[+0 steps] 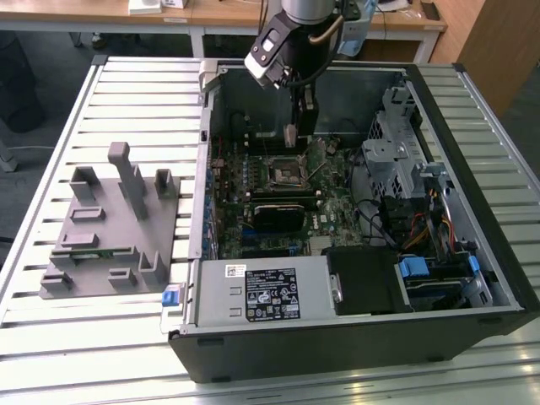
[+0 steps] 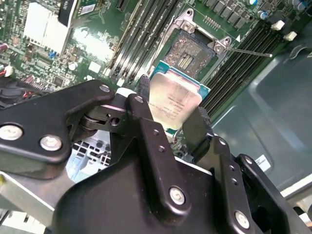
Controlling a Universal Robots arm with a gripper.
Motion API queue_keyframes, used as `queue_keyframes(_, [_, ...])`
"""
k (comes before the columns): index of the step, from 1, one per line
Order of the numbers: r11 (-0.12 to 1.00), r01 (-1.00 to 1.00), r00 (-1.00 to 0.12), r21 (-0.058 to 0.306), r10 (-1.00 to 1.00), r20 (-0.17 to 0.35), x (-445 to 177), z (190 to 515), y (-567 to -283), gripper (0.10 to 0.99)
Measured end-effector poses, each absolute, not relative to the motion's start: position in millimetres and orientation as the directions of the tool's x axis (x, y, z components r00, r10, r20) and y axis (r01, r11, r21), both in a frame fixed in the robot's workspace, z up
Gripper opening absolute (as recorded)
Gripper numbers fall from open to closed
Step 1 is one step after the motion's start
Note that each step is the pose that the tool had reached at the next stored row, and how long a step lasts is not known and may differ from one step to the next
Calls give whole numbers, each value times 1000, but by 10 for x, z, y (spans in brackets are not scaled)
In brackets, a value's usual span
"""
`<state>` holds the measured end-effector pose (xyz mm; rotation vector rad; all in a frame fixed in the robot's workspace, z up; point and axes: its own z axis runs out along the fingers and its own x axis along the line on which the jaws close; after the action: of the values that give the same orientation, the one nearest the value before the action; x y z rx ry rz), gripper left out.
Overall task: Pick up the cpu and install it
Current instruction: 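Place the cpu into insertion slot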
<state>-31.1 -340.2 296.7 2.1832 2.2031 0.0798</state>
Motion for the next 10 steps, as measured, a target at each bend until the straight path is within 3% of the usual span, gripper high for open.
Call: queue_keyframes(10, [9, 998, -10, 64, 1000, 22, -332, 2795, -3384, 522])
